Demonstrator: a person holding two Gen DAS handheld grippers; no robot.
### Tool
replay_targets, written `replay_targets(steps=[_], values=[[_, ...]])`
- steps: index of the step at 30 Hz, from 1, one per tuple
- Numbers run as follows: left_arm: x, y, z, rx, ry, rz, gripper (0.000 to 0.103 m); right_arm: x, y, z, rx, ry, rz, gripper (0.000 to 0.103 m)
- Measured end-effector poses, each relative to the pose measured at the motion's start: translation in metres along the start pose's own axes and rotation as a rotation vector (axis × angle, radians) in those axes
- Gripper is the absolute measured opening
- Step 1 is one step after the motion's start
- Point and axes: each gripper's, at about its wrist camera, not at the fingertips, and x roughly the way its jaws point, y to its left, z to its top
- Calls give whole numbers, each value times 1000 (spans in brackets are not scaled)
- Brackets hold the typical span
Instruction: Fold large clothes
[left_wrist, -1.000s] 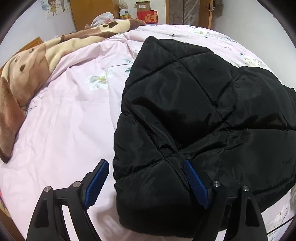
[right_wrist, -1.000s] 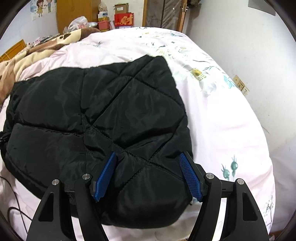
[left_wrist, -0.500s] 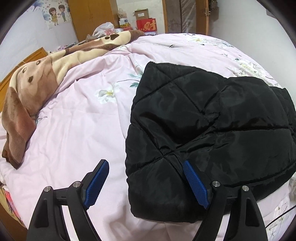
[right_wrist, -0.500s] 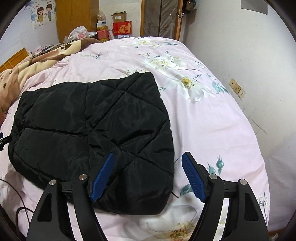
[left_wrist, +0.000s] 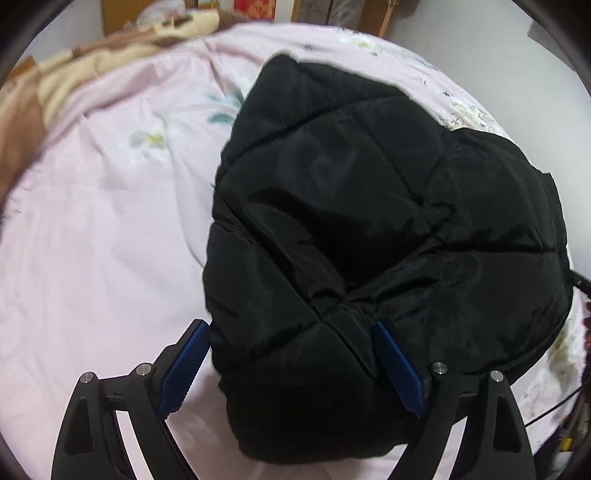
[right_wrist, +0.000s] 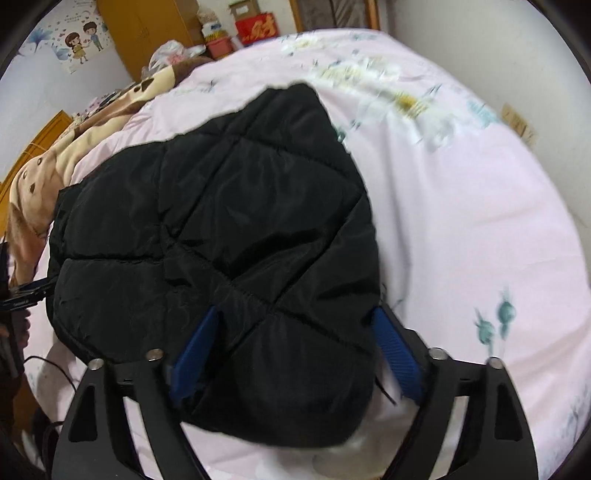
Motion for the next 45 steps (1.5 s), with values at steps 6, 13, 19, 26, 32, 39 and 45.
replay_targets(steps=[6, 13, 19, 26, 32, 39, 45], values=[[19, 10, 22, -32, 44, -78, 96, 21, -12, 12, 41, 52, 109, 92], [49, 27, 46, -103, 144, -209, 103, 55, -25, 32, 89, 145, 231, 99], [60, 39, 62, -155, 162, -305, 103, 72, -26, 42, 97, 197, 310, 99], [61, 58, 59, -223, 158, -428, 103, 72, -32, 42, 132, 212, 385, 99], [80, 43, 57, -210, 232, -417, 103, 81, -30, 43, 126, 226, 415, 100], [70, 26, 51, -172, 236, -350, 98, 82, -20, 44, 96, 237, 397, 100], [50, 6, 46, -151, 197, -281, 64, 71, 0, 40, 40, 200, 316, 85]])
